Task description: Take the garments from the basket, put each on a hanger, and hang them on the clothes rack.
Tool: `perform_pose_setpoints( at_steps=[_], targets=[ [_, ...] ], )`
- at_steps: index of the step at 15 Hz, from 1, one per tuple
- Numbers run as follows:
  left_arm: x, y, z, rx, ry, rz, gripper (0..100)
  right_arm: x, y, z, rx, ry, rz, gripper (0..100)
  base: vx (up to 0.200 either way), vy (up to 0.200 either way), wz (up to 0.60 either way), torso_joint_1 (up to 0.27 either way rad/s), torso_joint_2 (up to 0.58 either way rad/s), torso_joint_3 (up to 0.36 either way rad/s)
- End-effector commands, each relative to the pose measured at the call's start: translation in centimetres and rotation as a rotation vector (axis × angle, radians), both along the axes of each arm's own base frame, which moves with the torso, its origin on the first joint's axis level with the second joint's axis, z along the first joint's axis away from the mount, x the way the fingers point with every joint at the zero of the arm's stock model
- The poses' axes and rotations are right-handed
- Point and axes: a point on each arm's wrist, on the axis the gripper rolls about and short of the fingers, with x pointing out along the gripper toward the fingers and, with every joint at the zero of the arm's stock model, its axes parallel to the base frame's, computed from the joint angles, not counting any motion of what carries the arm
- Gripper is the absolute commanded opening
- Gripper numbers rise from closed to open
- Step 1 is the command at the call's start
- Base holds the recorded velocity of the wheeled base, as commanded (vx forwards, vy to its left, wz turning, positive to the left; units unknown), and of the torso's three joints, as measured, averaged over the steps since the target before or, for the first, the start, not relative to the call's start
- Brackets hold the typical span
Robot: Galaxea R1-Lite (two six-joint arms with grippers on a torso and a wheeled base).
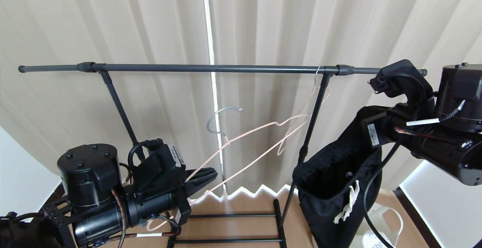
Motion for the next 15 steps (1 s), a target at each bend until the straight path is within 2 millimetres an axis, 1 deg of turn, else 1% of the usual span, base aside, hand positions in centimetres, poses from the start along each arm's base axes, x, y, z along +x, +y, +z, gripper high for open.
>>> perform_pose_setpoints(
  at_steps=[1, 6, 9, 11, 13, 15],
  targets=[
    [-0.6, 0.0, 0.0, -0.002, 0.002, -0.035, 0, 0.9, 0.2, -0.3, -0.007, 0.008, -0.025, 0, 0.000, 0.000, 0.00, 0.000, 0.00, 0.000],
    [-1.7, -0.5, 0.1, -0.011, 0.009, -0.124, 0, 2.6, 0.2, -0.5, 0.020, 0.010, -0.076, 0, 0.000, 0.000, 0.00, 0.000, 0.00, 0.000],
    [-2.1, -1.5, 0.0, -0.013, 0.012, -0.166, 0, 2.7, 0.2, -0.3, 0.035, 0.003, -0.078, 0, 0.000, 0.000, 0.00, 0.000, 0.00, 0.000],
    [-1.5, -2.1, -0.5, -0.005, 0.029, -0.171, 0, 2.6, 0.3, -0.2, 0.038, -0.001, -0.074, 0, 0.000, 0.000, 0.00, 0.000, 0.00, 0.000],
    [-1.0, -2.9, -0.4, -0.012, 0.028, -0.183, 0, 2.2, 0.8, -0.2, 0.044, -0.001, -0.054, 0, 0.000, 0.000, 0.00, 0.000, 0.00, 0.000],
    [-0.1, -3.8, -0.6, -0.014, 0.028, -0.182, 0, 1.9, 1.5, -0.2, 0.060, 0.000, -0.035, 0, 0.000, 0.000, 0.00, 0.000, 0.00, 0.000]
  ],
)
